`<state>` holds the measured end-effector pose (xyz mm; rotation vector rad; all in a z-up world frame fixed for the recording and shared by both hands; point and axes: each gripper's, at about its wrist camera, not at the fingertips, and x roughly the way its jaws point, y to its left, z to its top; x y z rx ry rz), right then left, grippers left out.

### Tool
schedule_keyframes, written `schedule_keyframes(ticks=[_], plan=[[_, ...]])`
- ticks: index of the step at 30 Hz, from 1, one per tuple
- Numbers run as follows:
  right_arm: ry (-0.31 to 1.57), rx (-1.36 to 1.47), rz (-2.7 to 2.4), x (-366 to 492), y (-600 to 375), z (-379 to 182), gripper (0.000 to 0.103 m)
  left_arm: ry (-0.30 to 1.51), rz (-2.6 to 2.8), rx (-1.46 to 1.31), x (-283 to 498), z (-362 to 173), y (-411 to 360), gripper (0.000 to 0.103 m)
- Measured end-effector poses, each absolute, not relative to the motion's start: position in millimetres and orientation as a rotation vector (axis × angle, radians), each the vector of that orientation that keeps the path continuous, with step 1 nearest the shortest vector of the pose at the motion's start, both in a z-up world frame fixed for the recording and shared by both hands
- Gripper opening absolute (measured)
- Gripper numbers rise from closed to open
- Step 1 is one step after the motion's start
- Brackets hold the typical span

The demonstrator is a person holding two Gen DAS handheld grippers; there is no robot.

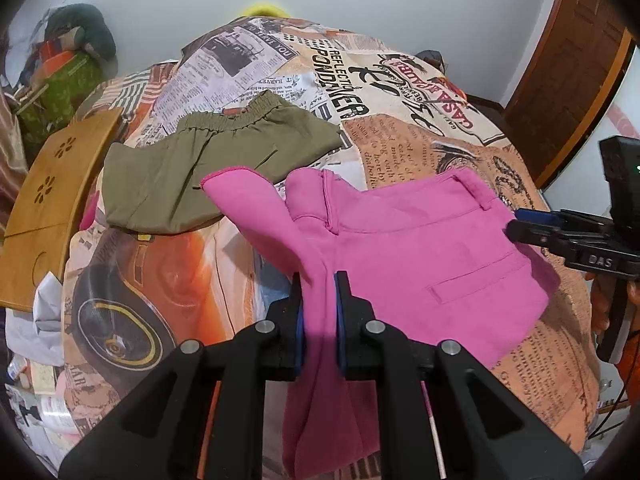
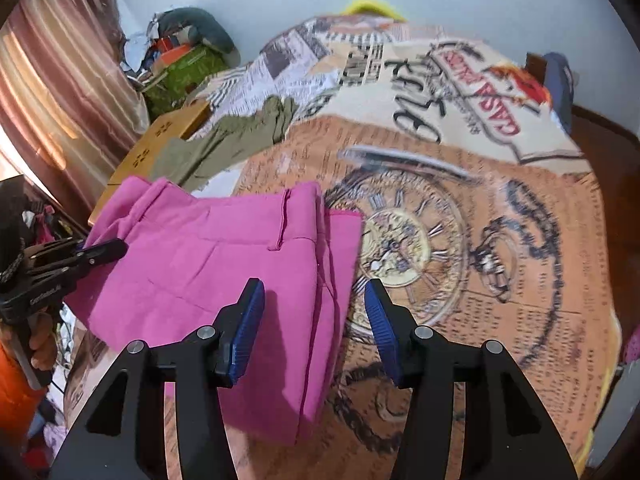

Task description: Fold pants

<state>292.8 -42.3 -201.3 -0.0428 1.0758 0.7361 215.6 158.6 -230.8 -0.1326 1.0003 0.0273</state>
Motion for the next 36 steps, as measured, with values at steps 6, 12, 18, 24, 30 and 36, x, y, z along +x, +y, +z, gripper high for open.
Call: schedule_keyframes(ticks=[6,12,18,24,30,36], plan=[[1.138,-0.013,0.76,304.9,-37.1,-223.5,0.057,1.005,0.024,-0.13,220.7,-238.6,161.9,0.013],[1.133,0.03,0.811,303.2,-39.5,-227.1,0.05,1.003,0.024,-0.133,222.0,-241.6,163.4,0.013],[1.113,0.026,0.832,296.9,-33.3,-223.2,0.027,0.999,0.029,-0.142,224.0,-244.1,164.0,0.013],[1.034,0.001,0.798,293.9,-34.2,-210.1,0.012,0.999,0.029,-0.158,223.8,-241.4,164.4,0.014],[0.962,-0.053,0.784,288.2,-31.7,-190.4,0.01,0.977,0.022,-0.169,221.8,-228.8,164.2,0.012],[0.909,-0.06,0.783,288.0,-33.7,-167.0,0.01,0.922,0.016,-0.143,216.5,-203.4,158.5,0.011]])
